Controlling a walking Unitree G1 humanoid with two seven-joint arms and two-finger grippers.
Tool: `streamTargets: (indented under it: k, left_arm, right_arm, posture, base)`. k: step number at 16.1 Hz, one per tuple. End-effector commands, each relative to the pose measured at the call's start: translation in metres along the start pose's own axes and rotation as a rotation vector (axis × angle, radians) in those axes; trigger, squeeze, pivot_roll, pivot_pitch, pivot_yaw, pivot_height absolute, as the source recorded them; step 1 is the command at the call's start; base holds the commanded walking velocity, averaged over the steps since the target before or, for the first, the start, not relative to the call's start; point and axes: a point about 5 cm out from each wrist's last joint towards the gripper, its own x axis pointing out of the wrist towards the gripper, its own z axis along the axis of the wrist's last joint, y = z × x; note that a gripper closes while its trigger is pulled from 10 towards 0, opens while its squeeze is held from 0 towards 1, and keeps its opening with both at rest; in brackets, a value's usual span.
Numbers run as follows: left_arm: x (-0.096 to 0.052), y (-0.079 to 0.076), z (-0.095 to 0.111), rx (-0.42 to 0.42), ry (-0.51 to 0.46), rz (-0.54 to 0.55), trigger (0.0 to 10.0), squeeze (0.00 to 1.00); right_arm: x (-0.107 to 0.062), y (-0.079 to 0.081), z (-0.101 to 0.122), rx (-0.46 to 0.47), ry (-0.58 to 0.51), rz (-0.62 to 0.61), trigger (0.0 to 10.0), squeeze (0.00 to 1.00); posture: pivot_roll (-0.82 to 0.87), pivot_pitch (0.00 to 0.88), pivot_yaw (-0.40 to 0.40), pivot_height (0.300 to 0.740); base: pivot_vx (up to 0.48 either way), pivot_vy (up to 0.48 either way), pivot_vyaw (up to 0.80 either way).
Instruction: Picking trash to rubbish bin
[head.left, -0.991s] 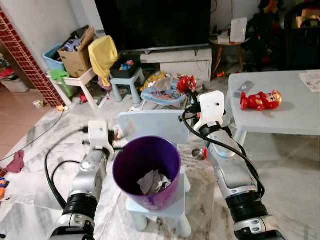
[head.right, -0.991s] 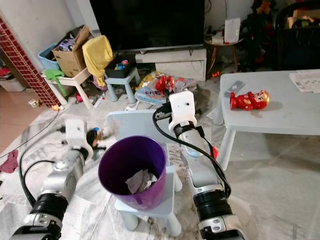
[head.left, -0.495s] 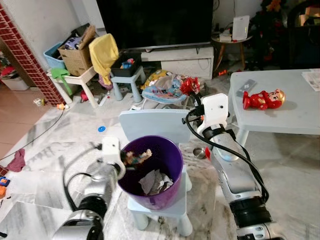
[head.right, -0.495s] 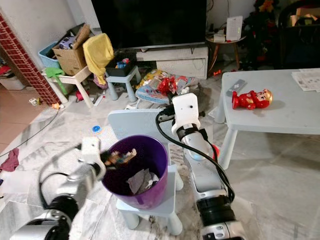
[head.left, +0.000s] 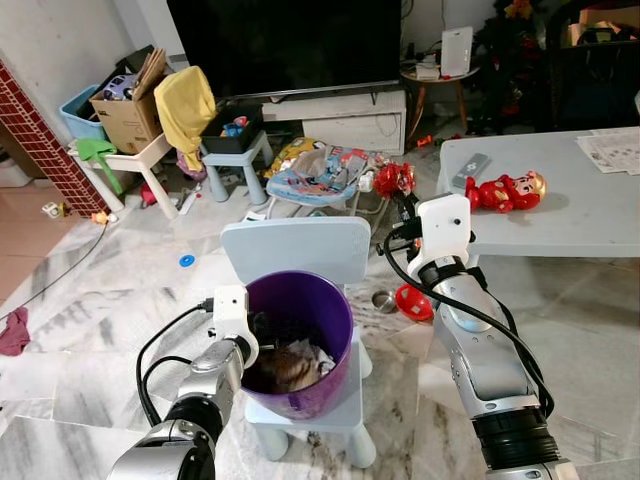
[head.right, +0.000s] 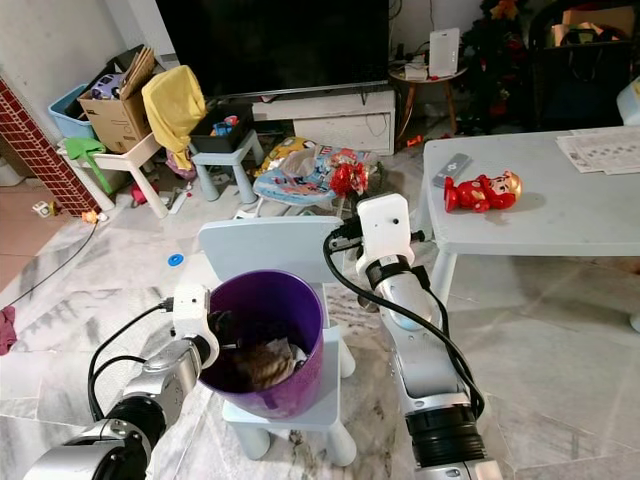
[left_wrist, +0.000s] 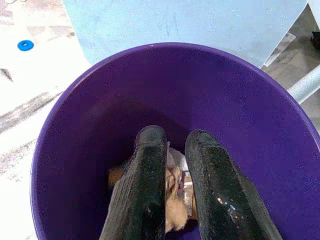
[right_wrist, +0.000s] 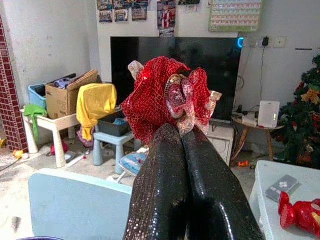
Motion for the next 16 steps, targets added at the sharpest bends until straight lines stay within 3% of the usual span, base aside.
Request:
streamTargets:
  k: [1,6,7,10,16]
  left_arm:
    - [-0.001,0.008,0.002,0.001,-0.015,0.020,10.0,1.00]
    - [-0.019,0.021,0.020,0.178,-0.204,-0.024,10.0,1.00]
    - [-0.037,0.031,0.018,0.192,-0.247,-0.007,10.0,1.00]
    - [-0.070,0.045,0.010,0.253,-0.305,0.006,10.0,1.00]
    - [-0.113,0.054,-0.003,0.279,-0.279,-0.010,10.0,1.00]
  right_arm:
    - [0.003,0.007,0.005,0.001,-0.014,0.027,10.0,0.00]
    - [0.001,0.029,-0.026,0.082,0.116,0.143,10.0,0.00]
    - [0.000,0.042,-0.045,0.092,0.186,0.194,10.0,0.00]
    - [-0.001,0.062,-0.069,0.075,0.288,0.302,10.0,0.00]
    - [-0.022,0.097,-0.112,0.009,0.517,0.582,10.0,0.00]
  posture:
    - [-0.17,0.040,0.132,0.740]
    - [-0.09,0.015,0.123,0.740]
    - [-0.05,0.006,0.120,0.740]
    - [0.00,0.000,0.112,0.740]
    - [0.06,0.000,0.106,0.740]
  base:
    - [0.000,0.000,0.00]
    - [0.000,0.000,0.00]
    - [0.000,0.000,0.00]
    - [0.000,0.000,0.00]
    - [0.000,0.000,0.00]
